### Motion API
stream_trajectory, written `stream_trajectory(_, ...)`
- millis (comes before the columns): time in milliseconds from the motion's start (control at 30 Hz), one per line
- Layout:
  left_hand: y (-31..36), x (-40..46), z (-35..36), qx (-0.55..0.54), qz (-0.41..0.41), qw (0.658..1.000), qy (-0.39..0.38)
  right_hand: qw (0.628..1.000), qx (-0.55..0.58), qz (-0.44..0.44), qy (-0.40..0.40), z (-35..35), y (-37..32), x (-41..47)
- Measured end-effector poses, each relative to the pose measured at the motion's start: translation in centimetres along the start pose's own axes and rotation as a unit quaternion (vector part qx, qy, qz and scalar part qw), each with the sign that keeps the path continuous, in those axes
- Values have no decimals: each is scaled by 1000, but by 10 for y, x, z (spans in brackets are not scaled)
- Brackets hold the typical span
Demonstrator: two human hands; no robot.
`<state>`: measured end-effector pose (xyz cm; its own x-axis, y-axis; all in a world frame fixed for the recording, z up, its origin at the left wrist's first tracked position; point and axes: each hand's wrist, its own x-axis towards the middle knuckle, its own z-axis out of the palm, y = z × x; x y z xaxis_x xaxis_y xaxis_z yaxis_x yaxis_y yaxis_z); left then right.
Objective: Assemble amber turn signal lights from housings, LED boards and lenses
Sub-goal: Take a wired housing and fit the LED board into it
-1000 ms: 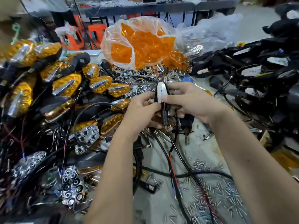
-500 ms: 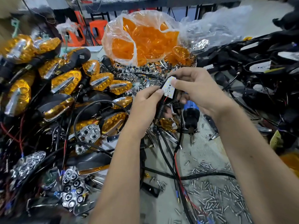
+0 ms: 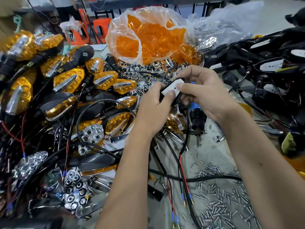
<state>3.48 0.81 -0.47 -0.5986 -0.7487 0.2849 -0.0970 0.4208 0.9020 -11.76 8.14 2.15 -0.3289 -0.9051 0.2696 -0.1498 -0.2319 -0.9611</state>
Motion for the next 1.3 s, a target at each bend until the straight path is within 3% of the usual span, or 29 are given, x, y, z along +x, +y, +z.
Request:
stream_trajectory(233, -3, 0, 0, 47, 42, 997, 33, 999, -46, -26, 14, 5, -1, 1)
stream_trajectory(600, 0, -2, -2, 17, 58, 997, 41, 990, -101, -71, 63, 11, -5, 0)
stream_trajectory(1100, 3, -4, -9, -12, 0, 1000, 0, 984, -136, -83, 77, 13, -11, -1)
stream_trajectory(1300, 3, -5, -10, -68, -19, 997, -19, 975, -162, -141, 60, 17, -18, -5)
